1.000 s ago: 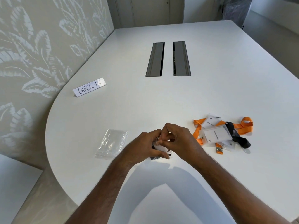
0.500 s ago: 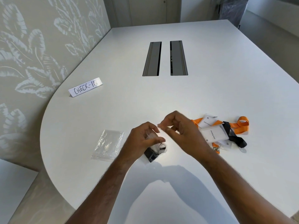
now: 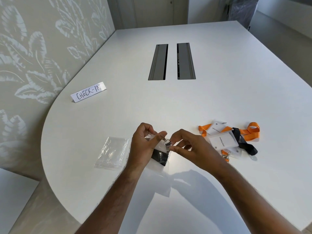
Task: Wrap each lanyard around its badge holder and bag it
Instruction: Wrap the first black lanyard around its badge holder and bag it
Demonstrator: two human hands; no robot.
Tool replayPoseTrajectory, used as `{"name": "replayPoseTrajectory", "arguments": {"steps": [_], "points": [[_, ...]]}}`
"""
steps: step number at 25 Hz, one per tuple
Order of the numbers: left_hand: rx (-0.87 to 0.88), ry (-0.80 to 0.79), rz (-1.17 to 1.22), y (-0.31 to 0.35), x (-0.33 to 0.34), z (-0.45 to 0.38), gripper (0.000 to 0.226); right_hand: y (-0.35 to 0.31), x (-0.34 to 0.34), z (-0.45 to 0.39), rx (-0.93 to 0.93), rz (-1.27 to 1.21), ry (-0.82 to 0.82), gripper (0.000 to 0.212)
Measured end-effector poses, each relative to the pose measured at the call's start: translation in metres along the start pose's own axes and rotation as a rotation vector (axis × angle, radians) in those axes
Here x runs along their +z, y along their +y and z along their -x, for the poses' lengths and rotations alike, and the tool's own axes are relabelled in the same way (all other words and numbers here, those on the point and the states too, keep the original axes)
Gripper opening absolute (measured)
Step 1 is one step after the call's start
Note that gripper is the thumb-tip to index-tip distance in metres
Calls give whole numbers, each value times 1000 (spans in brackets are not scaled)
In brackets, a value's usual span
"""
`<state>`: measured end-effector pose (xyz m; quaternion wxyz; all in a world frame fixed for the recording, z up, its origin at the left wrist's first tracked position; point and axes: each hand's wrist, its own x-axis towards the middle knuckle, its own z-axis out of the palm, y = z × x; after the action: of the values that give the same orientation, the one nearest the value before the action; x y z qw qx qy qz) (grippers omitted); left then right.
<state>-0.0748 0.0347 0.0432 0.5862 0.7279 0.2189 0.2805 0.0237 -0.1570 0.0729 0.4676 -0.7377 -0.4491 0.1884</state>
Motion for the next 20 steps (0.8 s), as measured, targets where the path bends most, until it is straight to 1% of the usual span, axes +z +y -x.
{"name": "replayPoseTrajectory", "arguments": {"steps": [3, 5, 7, 10, 12, 14, 16, 18, 20], "points": [[23, -55, 0, 2, -1, 1, 31, 2, -5, -1, -5, 36, 3, 12], [31, -92, 4, 3, -3, 2, 29, 3, -9, -2, -27, 32, -29, 9], [34, -108, -18, 2, -5, 2, 30, 4, -11, -4, -64, 54, -91, 6], [32, -153, -33, 2, -6, 3, 34, 9, -12, -6, -55, 55, -153, 6], [21, -242, -13, 4, -8, 3, 35, 12, -14, -8, -29, -10, -145, 5], [1, -343, 11, 5, -12, 2, 37, 14, -17, -10, 2, -146, -124, 5], [-30, -397, 20, 5, -16, 1, 36, 19, -22, -10, 34, -284, -114, 8], [-60, -408, 34, 5, -19, -1, 28, 24, -26, -9, 66, -301, -130, 9], [-57, -420, 15, 5, -20, -2, 27, 27, -26, -8, 72, -248, -165, 11]]}}
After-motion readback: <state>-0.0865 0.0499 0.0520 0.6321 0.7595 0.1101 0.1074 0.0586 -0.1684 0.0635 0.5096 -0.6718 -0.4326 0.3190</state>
